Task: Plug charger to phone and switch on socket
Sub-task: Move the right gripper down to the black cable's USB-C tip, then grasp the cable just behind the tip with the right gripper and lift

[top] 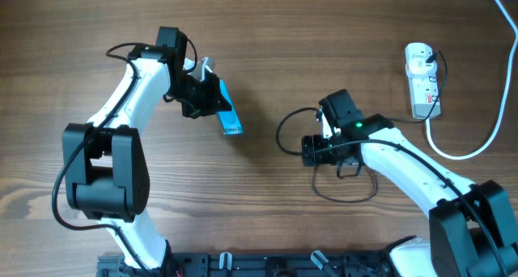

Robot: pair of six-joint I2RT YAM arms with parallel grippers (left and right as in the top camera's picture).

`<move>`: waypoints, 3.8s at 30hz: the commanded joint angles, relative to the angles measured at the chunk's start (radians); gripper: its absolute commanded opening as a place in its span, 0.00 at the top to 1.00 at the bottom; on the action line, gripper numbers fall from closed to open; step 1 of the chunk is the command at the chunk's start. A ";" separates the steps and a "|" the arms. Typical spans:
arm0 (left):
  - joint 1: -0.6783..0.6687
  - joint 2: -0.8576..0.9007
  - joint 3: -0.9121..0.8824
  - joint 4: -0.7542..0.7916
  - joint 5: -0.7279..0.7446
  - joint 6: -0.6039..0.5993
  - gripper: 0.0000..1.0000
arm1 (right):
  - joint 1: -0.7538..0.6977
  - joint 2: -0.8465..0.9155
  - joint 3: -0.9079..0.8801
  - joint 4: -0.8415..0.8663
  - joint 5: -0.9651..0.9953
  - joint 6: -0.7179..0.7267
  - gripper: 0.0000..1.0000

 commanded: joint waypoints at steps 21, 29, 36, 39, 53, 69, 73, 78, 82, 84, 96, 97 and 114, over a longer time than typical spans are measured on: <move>0.002 -0.026 -0.004 -0.005 0.020 -0.002 0.96 | -0.004 0.193 0.015 0.069 0.183 0.243 0.64; 0.002 -0.026 -0.004 -0.006 0.020 -0.002 0.96 | -0.005 0.164 0.087 0.013 0.181 0.217 0.55; 0.002 -0.026 -0.004 -0.008 0.020 -0.002 0.96 | -0.055 0.164 0.097 0.044 0.169 0.217 0.34; 0.002 -0.026 -0.004 -0.008 0.020 -0.002 0.96 | -0.055 0.164 0.096 0.027 0.096 0.216 0.55; 0.002 -0.026 -0.004 -0.008 0.021 -0.002 0.96 | -0.021 0.179 0.064 0.148 0.034 0.346 0.62; 0.002 -0.026 -0.004 -0.009 0.028 -0.002 0.96 | -0.045 0.217 0.148 -0.041 -0.009 0.187 0.70; 0.002 -0.026 -0.004 -0.009 0.028 -0.002 0.96 | -0.044 0.217 0.151 0.000 -0.024 0.293 0.62; 0.002 -0.026 -0.004 -0.009 0.032 -0.002 0.96 | -0.041 0.217 0.136 0.009 -0.029 0.414 0.60; 0.002 -0.026 -0.004 -0.009 0.039 -0.002 0.96 | 0.008 0.218 0.113 0.021 0.078 0.503 0.64; 0.002 -0.026 -0.004 -0.009 0.040 -0.005 0.96 | 0.026 0.218 0.113 0.024 0.108 0.535 0.71; 0.002 -0.026 -0.004 -0.016 0.039 -0.005 0.96 | -0.016 0.217 0.117 -0.072 0.090 0.449 0.83; 0.002 -0.026 -0.004 -0.016 0.039 -0.005 0.96 | -0.016 0.217 0.117 -0.043 0.075 0.450 0.77; 0.002 -0.026 -0.004 -0.016 0.039 -0.005 0.96 | -0.003 0.218 0.117 0.092 0.005 0.425 0.64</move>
